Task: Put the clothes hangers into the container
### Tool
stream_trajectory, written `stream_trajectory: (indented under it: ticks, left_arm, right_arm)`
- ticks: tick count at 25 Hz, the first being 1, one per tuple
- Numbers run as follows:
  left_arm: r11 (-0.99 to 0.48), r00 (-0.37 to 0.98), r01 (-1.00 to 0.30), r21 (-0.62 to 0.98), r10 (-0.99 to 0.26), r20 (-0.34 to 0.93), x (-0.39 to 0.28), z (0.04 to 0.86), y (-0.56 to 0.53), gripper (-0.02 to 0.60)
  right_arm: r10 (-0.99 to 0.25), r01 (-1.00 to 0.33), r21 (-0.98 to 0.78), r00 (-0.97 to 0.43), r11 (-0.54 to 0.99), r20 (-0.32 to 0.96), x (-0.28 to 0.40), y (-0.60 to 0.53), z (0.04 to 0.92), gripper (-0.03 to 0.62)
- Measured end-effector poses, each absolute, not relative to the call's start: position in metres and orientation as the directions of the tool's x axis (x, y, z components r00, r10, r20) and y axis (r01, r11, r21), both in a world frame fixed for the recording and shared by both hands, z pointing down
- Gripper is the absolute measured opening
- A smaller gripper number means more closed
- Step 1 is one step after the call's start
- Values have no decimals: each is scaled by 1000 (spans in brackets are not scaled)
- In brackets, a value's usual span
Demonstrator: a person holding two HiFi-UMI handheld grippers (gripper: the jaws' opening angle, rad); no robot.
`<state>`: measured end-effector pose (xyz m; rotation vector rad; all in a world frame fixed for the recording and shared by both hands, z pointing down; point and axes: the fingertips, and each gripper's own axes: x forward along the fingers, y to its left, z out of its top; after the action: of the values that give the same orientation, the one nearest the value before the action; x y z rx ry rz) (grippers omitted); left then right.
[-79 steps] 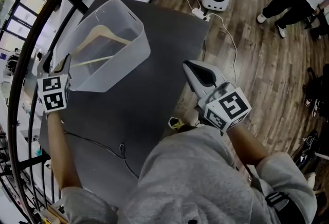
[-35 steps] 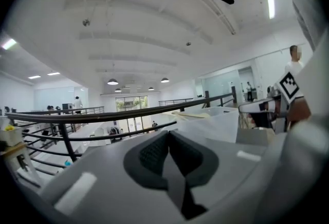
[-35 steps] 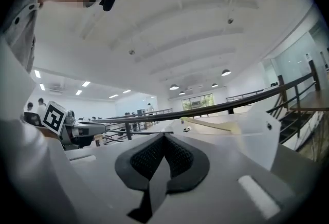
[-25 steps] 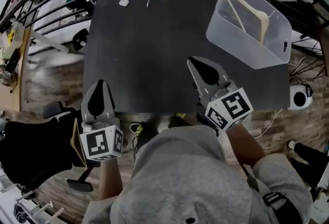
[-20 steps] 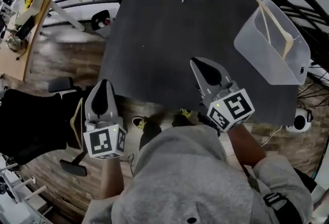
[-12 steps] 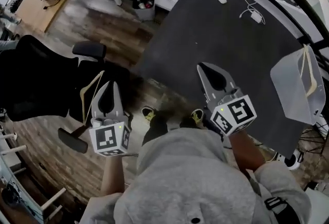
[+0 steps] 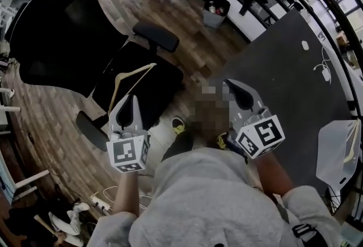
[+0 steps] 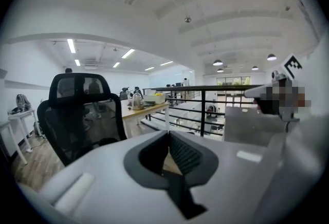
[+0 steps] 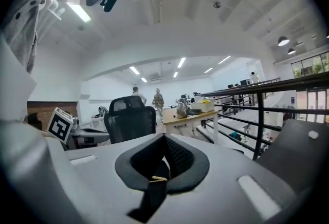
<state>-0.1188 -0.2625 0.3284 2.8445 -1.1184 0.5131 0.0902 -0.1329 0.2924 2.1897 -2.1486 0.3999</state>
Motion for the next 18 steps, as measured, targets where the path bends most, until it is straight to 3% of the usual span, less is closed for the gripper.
stream_trajectory:
  ticks: [8, 18]
  left_arm:
    - [-636, 538, -762, -121, -726, 429, -188, 393, -343, 26]
    - [-616, 390, -774, -143, -643, 660, -253, 532, -432, 135]
  right_arm:
    - [-939, -980, -143, -176, 139, 296, 33, -231, 325, -2]
    - [-853, -958, -178, -282, 225, 440, -6, -295, 394, -3]
